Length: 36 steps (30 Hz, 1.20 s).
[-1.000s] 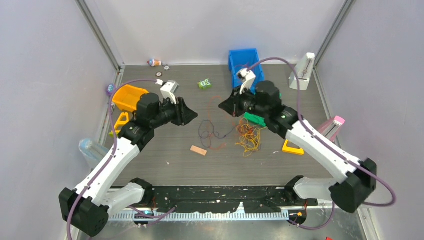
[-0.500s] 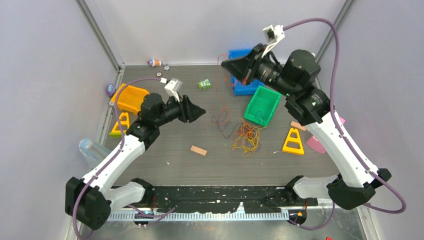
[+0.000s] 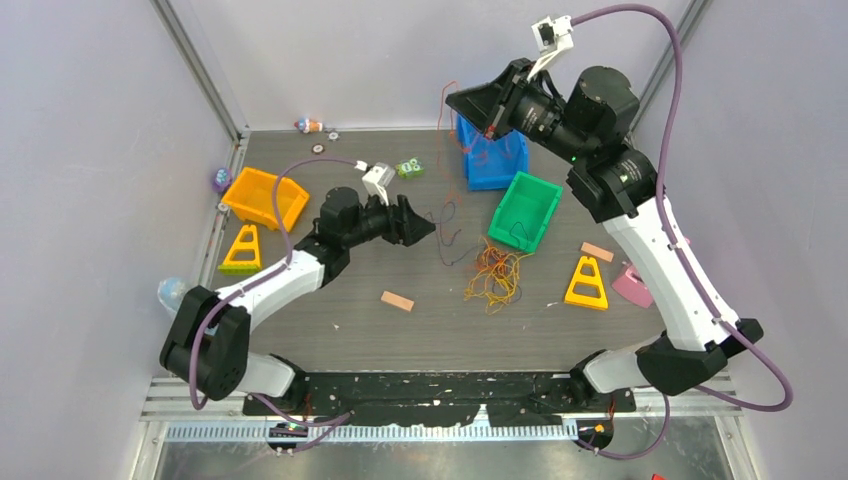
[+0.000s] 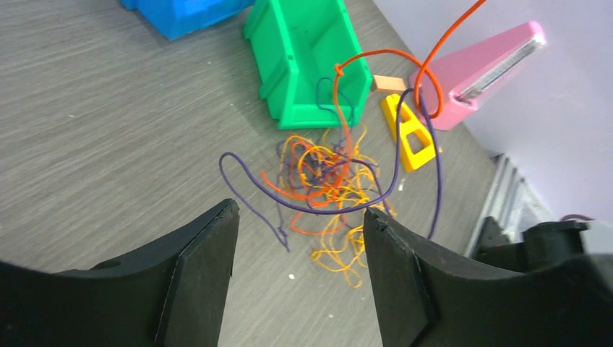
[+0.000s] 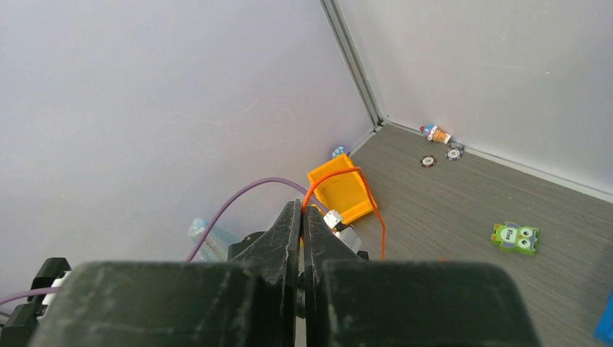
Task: Untangle the cables
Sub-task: Untie the cable.
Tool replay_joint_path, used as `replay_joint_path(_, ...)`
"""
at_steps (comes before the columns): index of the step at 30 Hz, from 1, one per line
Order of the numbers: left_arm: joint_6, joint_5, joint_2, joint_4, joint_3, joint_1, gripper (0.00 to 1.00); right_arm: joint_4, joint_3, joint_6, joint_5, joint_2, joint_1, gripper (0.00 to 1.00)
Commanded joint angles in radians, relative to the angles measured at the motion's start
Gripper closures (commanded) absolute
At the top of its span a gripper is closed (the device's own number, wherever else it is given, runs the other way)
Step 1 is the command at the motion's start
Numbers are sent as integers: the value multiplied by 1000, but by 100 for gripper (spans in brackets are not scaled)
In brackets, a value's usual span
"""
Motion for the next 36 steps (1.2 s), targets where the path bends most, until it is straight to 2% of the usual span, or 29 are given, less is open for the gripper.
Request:
replay_joint_path(1,210,-104,-43,160,-69,-18,36,15,65,68,-69,6,-34,95)
replay_joint_path(4,335,-164,-86,274,-154,-21,37,16,87,115,-137,28,-73,95)
replay_joint_path(7,465,-204,-105,308,-187,-41,39,16,106,135,-173,40,-94,95)
replay_joint_path(9,630,-286,-121,377,-236,-89,35,16,110,142,-185,45,-100,94)
replay_joint_path(10,716,-282,-121,395,-253,-108,33,16,111,145,-192,49,-101,95)
replay_joint_path(12,811,-323,-110,388,-258,-127,33,16,114,149,-205,54,-105,95)
replay_joint_path(14,821,-345,-104,408,-262,-129,33,16,115,152,-214,55,-106,95)
replay_joint_path(17,891,-294,-75,454,-262,-129,34,16,114,154,-223,58,-107,95)
replay_joint_path(23,915,-241,-24,512,-211,-129,52,16,116,152,-237,65,-107,95)
replay_joint_path(30,933,-165,42,542,-143,-129,48,19,120,157,-247,67,-107,95)
replay_joint_path(32,926,-130,58,528,-118,-130,53,19,120,157,-247,70,-108,95)
replay_joint_path(36,901,-65,85,524,-97,-129,73,20,122,158,-246,73,-114,95)
